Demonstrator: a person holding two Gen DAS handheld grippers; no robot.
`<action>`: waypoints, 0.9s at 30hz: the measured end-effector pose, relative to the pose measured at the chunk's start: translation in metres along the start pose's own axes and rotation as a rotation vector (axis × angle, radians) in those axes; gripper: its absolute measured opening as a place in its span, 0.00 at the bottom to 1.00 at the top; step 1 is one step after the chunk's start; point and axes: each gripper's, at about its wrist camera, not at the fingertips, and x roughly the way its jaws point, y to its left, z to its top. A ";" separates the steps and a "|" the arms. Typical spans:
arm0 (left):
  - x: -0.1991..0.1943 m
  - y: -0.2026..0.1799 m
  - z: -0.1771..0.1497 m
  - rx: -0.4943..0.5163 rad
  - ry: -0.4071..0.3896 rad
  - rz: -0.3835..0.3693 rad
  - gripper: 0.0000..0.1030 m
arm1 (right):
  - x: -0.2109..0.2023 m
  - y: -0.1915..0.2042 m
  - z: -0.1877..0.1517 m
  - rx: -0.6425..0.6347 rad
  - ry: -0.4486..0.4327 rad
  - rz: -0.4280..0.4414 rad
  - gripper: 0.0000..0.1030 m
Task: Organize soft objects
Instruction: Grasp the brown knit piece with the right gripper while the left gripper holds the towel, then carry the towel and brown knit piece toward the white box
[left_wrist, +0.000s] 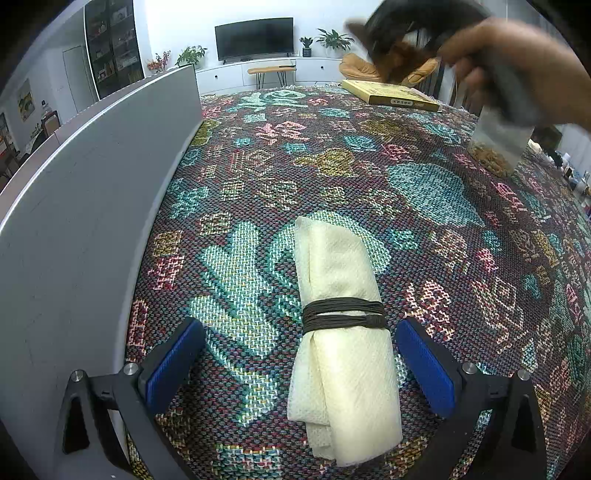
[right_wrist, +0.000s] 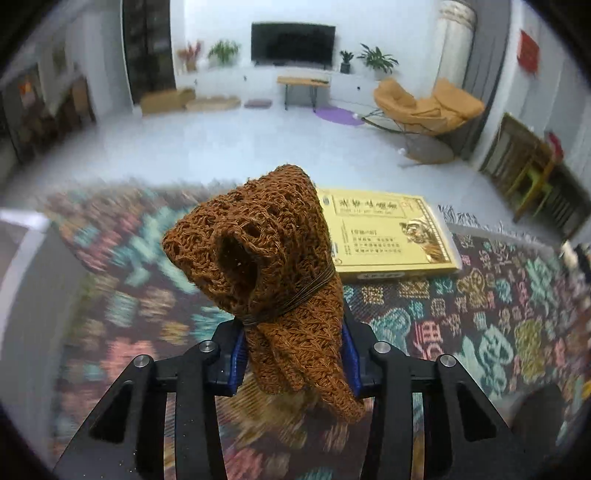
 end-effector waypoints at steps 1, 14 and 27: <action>0.000 0.000 0.000 0.000 0.000 0.000 1.00 | -0.017 -0.006 0.001 0.023 -0.012 0.024 0.43; 0.000 0.000 -0.001 0.000 0.000 0.000 1.00 | -0.159 -0.178 -0.028 0.229 -0.094 -0.181 0.44; 0.000 0.000 0.000 0.000 0.000 0.000 1.00 | -0.005 -0.253 -0.125 0.171 0.242 -0.470 0.69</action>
